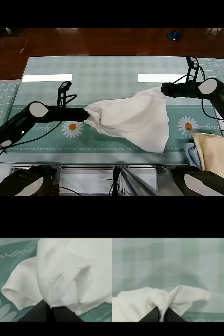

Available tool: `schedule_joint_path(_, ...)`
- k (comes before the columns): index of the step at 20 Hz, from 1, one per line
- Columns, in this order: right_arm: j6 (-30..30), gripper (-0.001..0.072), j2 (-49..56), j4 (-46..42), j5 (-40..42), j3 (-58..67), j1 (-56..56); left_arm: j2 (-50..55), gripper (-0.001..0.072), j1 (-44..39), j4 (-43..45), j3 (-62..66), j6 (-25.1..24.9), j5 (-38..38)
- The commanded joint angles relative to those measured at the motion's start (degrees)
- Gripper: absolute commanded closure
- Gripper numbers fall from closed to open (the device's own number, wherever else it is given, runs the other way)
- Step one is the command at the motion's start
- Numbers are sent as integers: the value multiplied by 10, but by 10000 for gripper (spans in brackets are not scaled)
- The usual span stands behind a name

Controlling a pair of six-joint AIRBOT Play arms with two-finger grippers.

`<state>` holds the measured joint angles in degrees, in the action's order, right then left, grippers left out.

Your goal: Fold the shirts.

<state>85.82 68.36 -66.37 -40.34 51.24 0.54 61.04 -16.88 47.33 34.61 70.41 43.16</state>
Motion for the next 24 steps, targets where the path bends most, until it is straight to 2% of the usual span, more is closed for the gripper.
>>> schedule_joint_path(1, 7, 691, 43, 2, 71, -2, 2, 55, 680, -3, 0, -2, -3, -5)
schedule_joint_path(2, 5, 680, 43, 2, 67, -2, 2, 55, 679, -3, 0, -2, -4, -5)
schedule_joint_path(3, 5, 536, 38, 0, 47, 4, 2, 55, 680, -3, 0, -1, -4, -5)
schedule_joint_path(4, 4, 340, 28, -16, 6, 19, 2, 55, 679, -3, 0, -1, -4, -2)
schedule_joint_path(5, 3, 276, 14, -46, -43, 38, 2, 55, 679, -3, 0, -1, -9, 5)
schedule_joint_path(7, 4, 276, -27, -181, -174, 89, 2, 55, 679, -3, 0, -1, -21, 20)
schedule_joint_path(10, 1, 276, -112, -499, -344, 103, -9, 55, 679, -3, 0, -1, -52, 47)
schedule_joint_path(11, 3, 276, -139, -516, -365, 92, -38, 55, 679, -3, 0, -1, -55, 50)
schedule_joint_path(12, 6, 277, -170, -457, -372, 73, -89, 55, 679, -3, 0, -1, -55, 51)
schedule_joint_path(13, 2, 277, -200, -360, -377, 42, -149, 54, 680, -3, 0, -1, -55, 51)
schedule_joint_path(15, -47, 276, -249, -187, -380, -40, -246, 54, 679, -3, 0, 0, -64, 51)
schedule_joint_path(16, -55, 271, -271, -127, -380, -87, -278, 54, 679, -3, 0, 1, -70, 51)
schedule_joint_path(17, -63, 219, -289, -83, -382, -126, -295, 54, 679, -3, 0, 1, -70, 51)
schedule_joint_path(18, -72, 180, -302, -52, -392, -163, -304, 54, 679, -2, 1, 1, -70, 51)
schedule_joint_path(24, -99, 180, -308, 28, -448, -275, -306, 54, 679, -2, 2, 1, -100, 50)
